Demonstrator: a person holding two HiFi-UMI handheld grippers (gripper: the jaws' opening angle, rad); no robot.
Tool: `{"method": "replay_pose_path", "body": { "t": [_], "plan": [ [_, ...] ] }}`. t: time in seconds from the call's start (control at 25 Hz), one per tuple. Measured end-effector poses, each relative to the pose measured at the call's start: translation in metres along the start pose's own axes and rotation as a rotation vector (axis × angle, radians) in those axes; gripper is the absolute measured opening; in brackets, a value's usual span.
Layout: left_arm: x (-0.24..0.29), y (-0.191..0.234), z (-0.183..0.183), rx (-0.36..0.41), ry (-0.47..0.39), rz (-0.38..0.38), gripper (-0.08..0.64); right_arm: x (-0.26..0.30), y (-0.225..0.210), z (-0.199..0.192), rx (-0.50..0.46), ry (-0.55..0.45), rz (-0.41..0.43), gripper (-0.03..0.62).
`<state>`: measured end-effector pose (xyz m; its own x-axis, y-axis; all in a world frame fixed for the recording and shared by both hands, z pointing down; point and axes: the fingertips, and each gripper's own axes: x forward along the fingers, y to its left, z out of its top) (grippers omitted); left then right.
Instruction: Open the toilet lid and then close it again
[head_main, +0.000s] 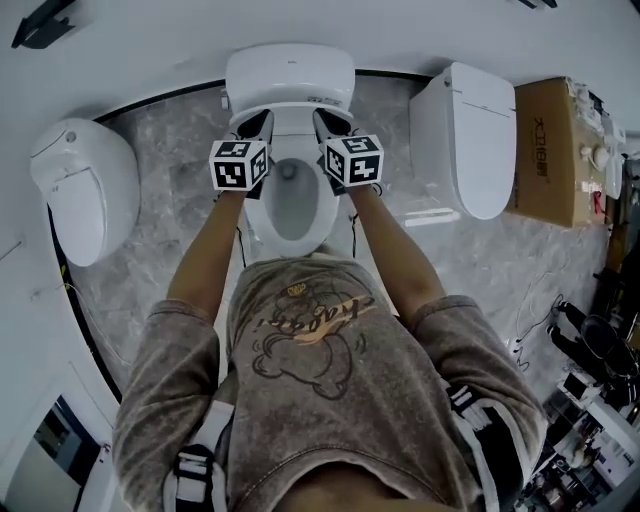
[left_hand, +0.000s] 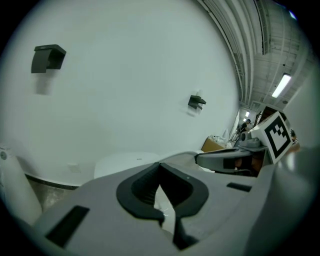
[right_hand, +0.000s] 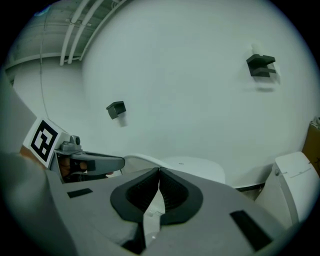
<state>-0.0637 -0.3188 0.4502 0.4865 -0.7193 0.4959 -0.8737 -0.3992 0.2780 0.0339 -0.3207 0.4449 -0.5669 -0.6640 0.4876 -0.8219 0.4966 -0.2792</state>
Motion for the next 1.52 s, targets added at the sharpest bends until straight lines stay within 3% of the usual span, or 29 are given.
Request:
{"method": "replay_pose_path", "body": {
  "t": [0.24,0.44,0.64,0.76,0.88,1.0,1.52],
  "plan": [
    [0.009,0.003,0.009,0.032,0.013,-0.01,0.009,0.009,-0.008,0.006,-0.005,0.007,0.005,0.028],
    [0.005,0.002,0.027,0.029,-0.042,-0.018,0.009,0.005,-0.012,0.011,0.007,-0.009,0.004,0.028],
    [0.004,0.0,0.041,0.082,-0.063,-0.035,0.012,-0.001,-0.012,0.023,-0.019,-0.065,0.01,0.036],
    [0.004,0.003,0.041,0.078,-0.064,-0.045,0.048,-0.001,-0.015,0.026,-0.007,-0.08,0.007,0.156],
    [0.004,0.004,0.043,0.093,-0.08,-0.04,0.152,0.0,-0.017,0.03,0.006,-0.092,0.013,0.237],
    [0.007,0.006,0.045,0.13,-0.083,-0.036,0.227,0.002,-0.02,0.032,0.01,-0.085,0.022,0.256],
    [0.048,0.036,0.04,0.175,-0.008,-0.085,0.239,0.047,-0.044,0.03,-0.082,0.004,0.071,0.265]
  ]
}}
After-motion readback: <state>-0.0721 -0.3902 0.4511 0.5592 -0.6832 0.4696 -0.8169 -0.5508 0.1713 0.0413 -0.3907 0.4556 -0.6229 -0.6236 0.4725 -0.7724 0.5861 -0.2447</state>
